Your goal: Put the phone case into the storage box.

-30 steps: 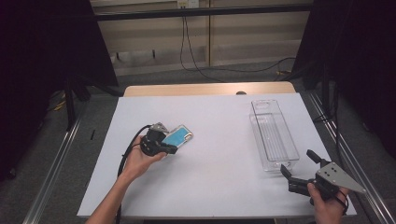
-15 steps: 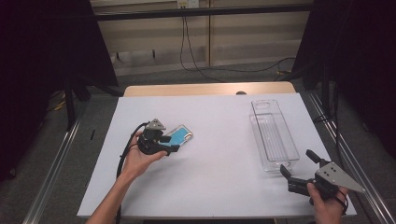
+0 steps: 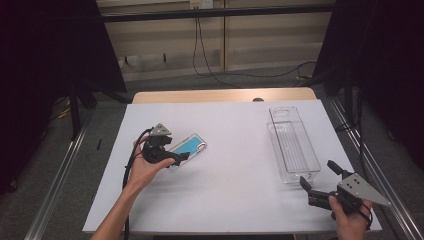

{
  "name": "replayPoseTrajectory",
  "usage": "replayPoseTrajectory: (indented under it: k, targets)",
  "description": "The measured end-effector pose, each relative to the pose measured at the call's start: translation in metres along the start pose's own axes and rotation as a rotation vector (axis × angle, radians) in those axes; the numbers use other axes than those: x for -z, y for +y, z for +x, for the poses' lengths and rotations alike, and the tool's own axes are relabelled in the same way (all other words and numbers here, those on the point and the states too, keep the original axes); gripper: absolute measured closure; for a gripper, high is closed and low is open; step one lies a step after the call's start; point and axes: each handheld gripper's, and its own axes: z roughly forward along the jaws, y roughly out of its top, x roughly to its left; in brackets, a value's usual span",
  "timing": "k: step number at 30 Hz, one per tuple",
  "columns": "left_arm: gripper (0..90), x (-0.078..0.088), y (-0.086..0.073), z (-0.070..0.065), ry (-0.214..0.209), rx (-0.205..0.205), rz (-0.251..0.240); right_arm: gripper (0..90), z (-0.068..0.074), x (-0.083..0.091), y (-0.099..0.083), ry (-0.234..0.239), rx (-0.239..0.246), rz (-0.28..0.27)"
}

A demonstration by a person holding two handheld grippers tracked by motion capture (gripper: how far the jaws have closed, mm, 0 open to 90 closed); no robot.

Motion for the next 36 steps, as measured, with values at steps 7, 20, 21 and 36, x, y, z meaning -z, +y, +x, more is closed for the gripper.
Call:
replayPoseTrajectory:
  k: [7, 20, 21, 36]
  targets:
    - [4.5, 0.005, 0.002, 0.006, 0.053, 0.015, -0.019, 0.0, 0.000, 0.000, 0.000, 0.004, 0.003, -0.002]
    - [6.2, -0.011, 0.009, 0.015, 0.099, -0.013, 0.103, 0.0, 0.000, -0.001, 0.000, 0.001, -0.003, -0.002]
    - [6.2, -0.014, 0.010, 0.014, 0.095, -0.012, 0.111, 0.0, 0.000, -0.001, 0.000, 0.000, -0.005, -0.001]
    - [6.2, -0.046, 0.013, 0.012, 0.033, -0.066, 0.231, 0.0, 0.000, -0.001, 0.000, -0.003, -0.001, 0.001]
